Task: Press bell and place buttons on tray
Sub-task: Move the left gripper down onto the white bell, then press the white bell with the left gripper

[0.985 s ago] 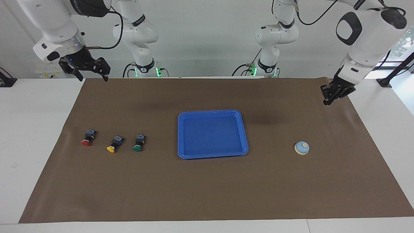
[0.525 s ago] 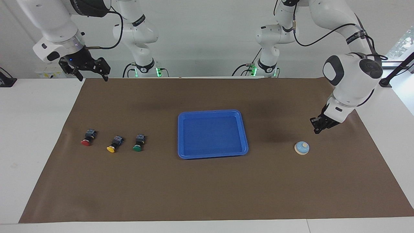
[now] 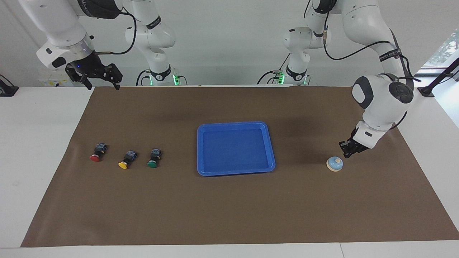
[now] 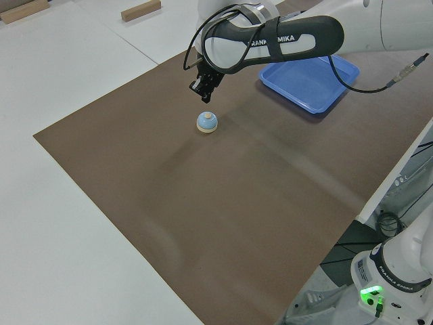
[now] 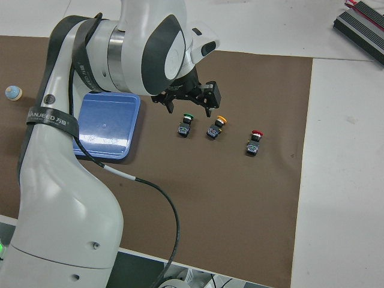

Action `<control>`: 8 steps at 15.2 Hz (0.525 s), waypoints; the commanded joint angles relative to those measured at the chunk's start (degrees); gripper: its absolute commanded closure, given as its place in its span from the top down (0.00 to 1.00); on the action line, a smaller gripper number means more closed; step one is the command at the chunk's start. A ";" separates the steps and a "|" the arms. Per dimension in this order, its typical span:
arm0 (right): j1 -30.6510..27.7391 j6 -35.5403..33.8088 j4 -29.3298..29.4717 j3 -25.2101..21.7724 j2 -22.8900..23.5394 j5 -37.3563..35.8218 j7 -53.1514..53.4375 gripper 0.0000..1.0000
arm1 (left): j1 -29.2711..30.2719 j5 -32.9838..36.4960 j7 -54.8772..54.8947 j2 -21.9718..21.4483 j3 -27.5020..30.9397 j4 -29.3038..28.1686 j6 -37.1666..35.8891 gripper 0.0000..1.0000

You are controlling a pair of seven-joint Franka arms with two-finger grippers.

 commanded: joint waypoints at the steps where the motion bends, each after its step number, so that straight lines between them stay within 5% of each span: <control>1: -0.62 -0.34 0.37 0.45 0.11 -0.42 -1.58 1.00 | -1.25 -0.48 -1.68 -0.26 0.58 -2.97 4.35 0.00; 8: -0.62 -0.34 0.37 0.45 0.11 -0.42 -1.50 1.00 | -1.25 -0.48 -1.68 0.61 0.58 -3.33 4.88 0.00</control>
